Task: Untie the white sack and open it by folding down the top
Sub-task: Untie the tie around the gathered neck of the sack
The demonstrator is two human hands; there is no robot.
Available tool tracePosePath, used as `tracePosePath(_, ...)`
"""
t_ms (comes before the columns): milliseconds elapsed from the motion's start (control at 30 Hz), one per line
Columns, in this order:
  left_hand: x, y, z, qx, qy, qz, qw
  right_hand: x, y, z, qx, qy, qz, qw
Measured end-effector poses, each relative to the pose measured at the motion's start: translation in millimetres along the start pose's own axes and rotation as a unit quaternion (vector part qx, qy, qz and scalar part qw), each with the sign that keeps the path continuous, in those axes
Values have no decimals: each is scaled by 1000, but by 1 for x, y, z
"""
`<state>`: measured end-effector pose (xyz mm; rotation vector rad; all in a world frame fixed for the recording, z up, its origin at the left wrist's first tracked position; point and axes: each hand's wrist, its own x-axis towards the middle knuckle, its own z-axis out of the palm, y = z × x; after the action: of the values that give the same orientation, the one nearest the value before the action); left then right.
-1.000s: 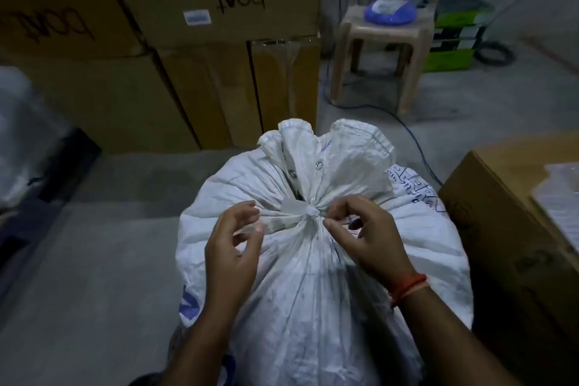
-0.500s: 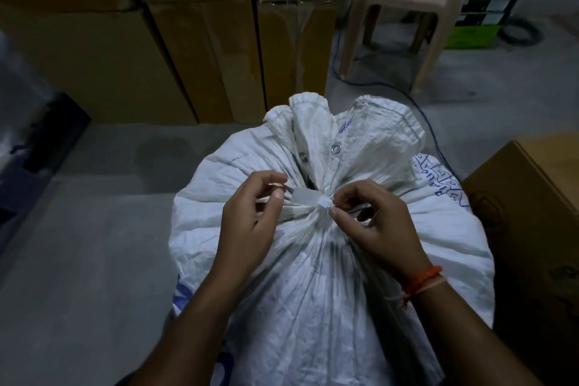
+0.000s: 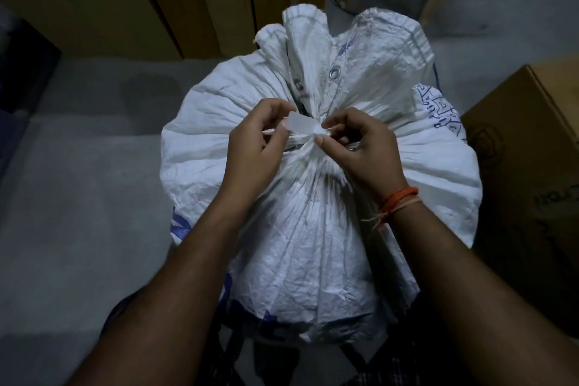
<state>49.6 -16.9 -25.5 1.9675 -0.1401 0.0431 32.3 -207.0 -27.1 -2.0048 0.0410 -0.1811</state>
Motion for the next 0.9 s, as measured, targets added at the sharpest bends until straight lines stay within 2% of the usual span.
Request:
tracePosePath(333, 6, 1, 4, 19, -22, 5, 1000, 9, 10, -5, 24, -31, 16, 999)
tracePosePath(533, 9, -5, 6, 128, -51, 61, 989, 13, 17, -20, 34, -80, -19, 996)
tracePosePath(900, 14, -11, 7, 127, -61, 74, 987, 12, 34, -24, 14, -115, -42, 992)
